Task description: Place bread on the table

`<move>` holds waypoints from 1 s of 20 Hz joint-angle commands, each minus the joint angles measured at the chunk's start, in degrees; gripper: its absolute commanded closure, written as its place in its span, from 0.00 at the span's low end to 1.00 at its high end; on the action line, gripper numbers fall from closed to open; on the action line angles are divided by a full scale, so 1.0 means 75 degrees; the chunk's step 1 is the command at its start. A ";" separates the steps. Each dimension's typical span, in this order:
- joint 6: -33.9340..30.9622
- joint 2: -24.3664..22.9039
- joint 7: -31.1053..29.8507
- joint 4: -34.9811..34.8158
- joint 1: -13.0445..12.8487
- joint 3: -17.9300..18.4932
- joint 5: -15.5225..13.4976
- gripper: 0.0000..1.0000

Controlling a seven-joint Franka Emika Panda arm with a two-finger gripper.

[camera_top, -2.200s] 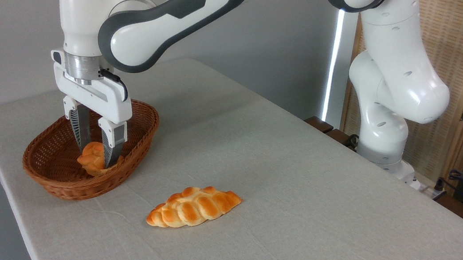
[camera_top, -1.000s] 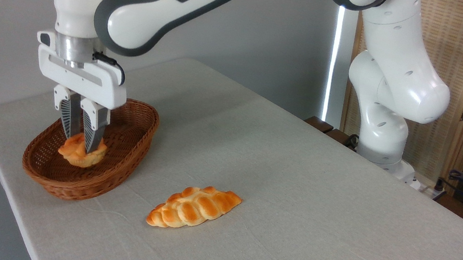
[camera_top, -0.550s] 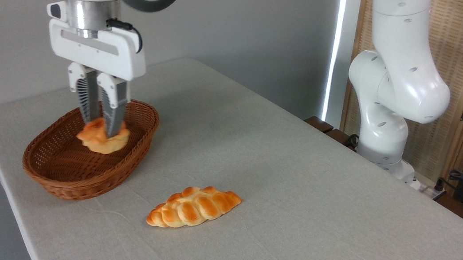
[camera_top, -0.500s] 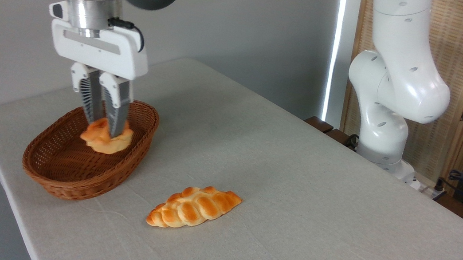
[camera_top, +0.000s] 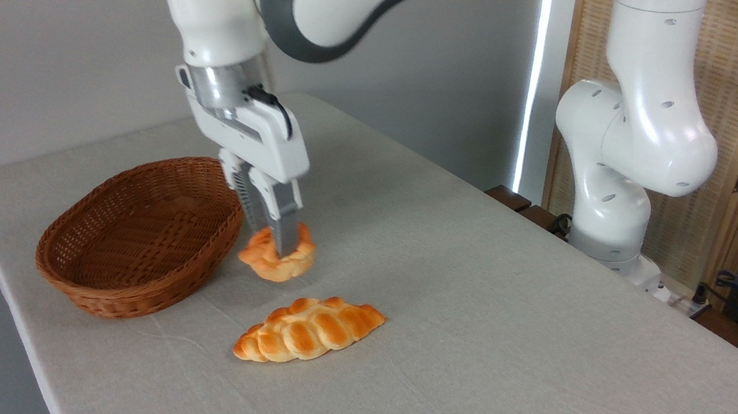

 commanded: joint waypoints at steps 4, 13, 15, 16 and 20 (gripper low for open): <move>0.0117 -0.0235 0.0427 -0.0619 -0.0065 0.0400 -0.0227 0.00; 0.0152 -0.0211 0.0415 -0.0596 -0.0088 0.0400 -0.0239 0.00; 0.0152 -0.0257 0.0369 -0.0480 -0.0088 0.0388 -0.0239 0.00; 0.0140 -0.0304 0.0345 -0.0316 -0.0088 0.0365 -0.0228 0.00; 0.0023 -0.0562 0.0321 0.0596 -0.0088 0.0411 -0.0227 0.00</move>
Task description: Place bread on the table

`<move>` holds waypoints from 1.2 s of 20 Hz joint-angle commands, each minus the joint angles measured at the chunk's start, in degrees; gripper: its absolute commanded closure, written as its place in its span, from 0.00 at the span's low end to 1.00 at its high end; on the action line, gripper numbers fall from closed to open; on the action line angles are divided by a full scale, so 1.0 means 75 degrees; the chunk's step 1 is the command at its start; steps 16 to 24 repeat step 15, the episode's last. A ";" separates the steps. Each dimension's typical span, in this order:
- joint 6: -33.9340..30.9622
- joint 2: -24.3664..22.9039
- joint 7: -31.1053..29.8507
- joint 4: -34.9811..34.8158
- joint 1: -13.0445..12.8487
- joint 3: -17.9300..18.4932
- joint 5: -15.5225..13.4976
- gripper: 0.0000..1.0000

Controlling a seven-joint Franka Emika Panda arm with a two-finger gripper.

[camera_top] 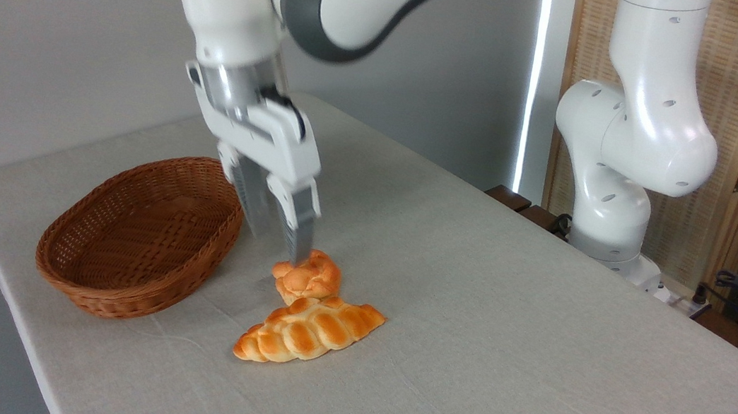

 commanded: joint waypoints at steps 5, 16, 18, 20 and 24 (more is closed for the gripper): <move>-0.0828 -0.0667 0.0151 0.1111 -0.0048 0.0492 -0.0151 0.00; -0.1156 -0.0656 0.0596 0.1111 -0.0024 0.1244 -0.0702 0.00; -0.1156 -0.0656 0.0596 0.1111 -0.0024 0.1244 -0.0702 0.00; -0.1156 -0.0656 0.0596 0.1111 -0.0024 0.1244 -0.0702 0.00; -0.1156 -0.0656 0.0596 0.1111 -0.0024 0.1244 -0.0702 0.00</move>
